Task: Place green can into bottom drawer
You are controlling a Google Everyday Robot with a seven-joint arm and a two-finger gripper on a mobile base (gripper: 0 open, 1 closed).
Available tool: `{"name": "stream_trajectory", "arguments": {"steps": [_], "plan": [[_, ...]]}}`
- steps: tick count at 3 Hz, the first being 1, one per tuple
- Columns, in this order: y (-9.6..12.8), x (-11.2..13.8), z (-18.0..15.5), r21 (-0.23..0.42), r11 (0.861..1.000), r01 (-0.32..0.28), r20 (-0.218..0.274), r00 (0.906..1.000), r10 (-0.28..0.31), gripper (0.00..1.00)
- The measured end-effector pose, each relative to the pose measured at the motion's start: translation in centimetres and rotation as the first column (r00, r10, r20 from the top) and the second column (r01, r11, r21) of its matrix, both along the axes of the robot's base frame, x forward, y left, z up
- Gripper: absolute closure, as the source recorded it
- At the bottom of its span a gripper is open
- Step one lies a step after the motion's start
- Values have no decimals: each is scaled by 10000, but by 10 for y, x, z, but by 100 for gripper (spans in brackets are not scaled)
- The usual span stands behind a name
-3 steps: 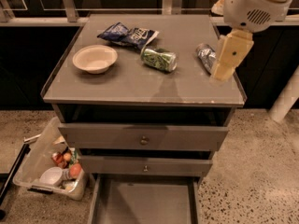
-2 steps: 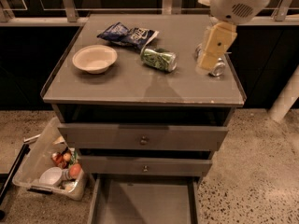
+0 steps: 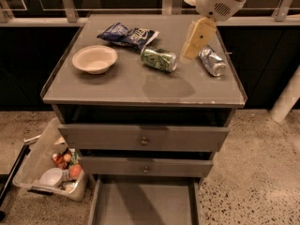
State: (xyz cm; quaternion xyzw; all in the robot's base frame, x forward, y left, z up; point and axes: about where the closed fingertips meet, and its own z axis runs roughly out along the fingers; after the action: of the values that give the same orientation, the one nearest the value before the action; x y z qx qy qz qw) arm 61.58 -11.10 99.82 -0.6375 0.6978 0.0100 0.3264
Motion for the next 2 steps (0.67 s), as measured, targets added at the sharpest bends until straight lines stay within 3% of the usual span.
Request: {"name": "stream_trajectory", "arguments": {"steps": [2], "plan": [[12,52,-50,1385,9896,383,-1316,9911,-199,0]]}}
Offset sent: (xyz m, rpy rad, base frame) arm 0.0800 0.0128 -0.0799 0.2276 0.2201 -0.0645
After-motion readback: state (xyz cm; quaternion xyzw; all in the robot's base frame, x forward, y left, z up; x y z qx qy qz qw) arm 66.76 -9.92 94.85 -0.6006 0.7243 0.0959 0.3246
